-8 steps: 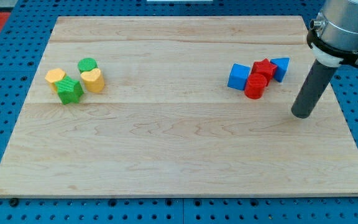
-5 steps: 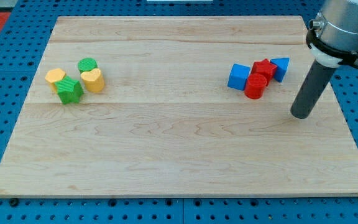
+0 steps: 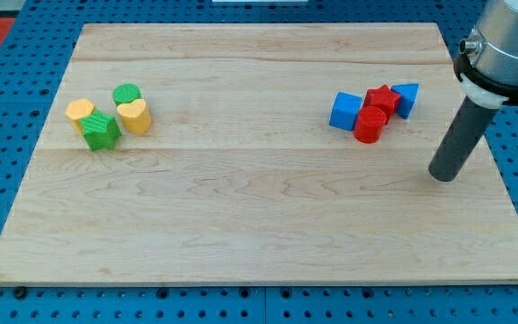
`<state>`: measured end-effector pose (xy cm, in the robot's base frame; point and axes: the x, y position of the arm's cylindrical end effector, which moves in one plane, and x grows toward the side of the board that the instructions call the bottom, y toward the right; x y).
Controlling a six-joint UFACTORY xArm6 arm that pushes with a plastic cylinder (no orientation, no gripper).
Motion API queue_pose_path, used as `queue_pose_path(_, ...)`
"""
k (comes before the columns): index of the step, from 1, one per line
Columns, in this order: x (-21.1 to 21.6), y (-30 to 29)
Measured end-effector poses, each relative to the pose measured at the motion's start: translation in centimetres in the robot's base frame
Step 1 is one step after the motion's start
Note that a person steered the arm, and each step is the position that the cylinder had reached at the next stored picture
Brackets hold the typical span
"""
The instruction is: Separate blue triangle from red star
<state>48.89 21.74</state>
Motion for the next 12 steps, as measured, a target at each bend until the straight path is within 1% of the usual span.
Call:
queue_pose_path(1, 0.0, 0.0)
queue_pose_path(3, 0.0, -1.8)
queue_pose_path(4, -2.7, 2.6)
queue_pose_path(5, -4.4, 7.4)
queue_pose_path(6, -12.4, 11.3)
queue_pose_path(7, -16.2, 5.9)
queue_pose_path(8, -17.8, 4.9)
queue_pose_path(9, -17.7, 0.9)
queue_pose_path(10, -16.9, -1.0)
queue_pose_path(12, -13.3, -3.8)
